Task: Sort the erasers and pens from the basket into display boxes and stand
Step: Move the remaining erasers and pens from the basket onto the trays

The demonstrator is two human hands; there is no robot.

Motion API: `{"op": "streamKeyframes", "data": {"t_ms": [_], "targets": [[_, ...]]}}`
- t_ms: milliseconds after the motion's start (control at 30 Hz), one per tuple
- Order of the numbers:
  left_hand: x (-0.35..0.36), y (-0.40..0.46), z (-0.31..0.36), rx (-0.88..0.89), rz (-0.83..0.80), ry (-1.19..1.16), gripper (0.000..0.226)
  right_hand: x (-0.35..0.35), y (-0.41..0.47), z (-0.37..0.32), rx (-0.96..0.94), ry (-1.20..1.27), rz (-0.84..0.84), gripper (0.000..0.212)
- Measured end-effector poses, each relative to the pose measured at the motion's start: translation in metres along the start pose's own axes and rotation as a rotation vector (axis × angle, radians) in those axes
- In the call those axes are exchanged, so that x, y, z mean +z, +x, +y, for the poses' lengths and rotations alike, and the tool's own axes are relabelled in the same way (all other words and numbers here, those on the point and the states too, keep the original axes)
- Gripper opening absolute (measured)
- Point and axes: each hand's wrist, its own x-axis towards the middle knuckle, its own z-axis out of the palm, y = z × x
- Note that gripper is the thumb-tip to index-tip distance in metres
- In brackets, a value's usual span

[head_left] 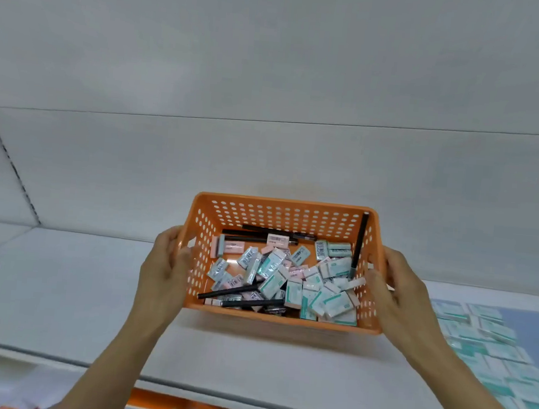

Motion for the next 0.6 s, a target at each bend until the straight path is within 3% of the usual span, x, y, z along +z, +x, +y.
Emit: {"op": "streamKeyframes", "data": {"t_ms": [133, 200, 300, 333, 400, 500, 600], "targets": [[0.006, 0.018, -0.005, 0.016, -0.081, 0.047, 0.031, 0.001, 0.013, 0.002, -0.003, -0.045, -0.050, 0.023], [0.007, 0.022, -0.006, 0.050, -0.108, 0.201, 0.038, -0.001, 0.020, 0.001, -0.016, -0.065, -0.081, 0.029], [0.012, 0.021, 0.005, 0.409, 0.134, 0.621, 0.044, -0.002, 0.023, 0.005, -0.047, -0.045, -0.111, 0.036], [0.018, 0.019, 0.015, 0.542, 0.173, 0.664, 0.043, -0.001, 0.022, 0.007, -0.052, -0.035, -0.100, 0.040], [0.034, 0.018, 0.035, 0.643, 0.060, 0.664, 0.037, 0.000, 0.022, 0.012, -0.100, -0.097, -0.016, 0.049], [0.063, 0.025, 0.046, 0.472, -0.270, 0.708, 0.038, -0.007, 0.031, 0.010, -0.464, -0.383, 0.136, 0.049], [0.082, 0.038, 0.043, 0.324, -0.480, 0.932, 0.056, -0.011, 0.044, -0.003, -0.804, -0.602, -0.038, 0.046]]}}
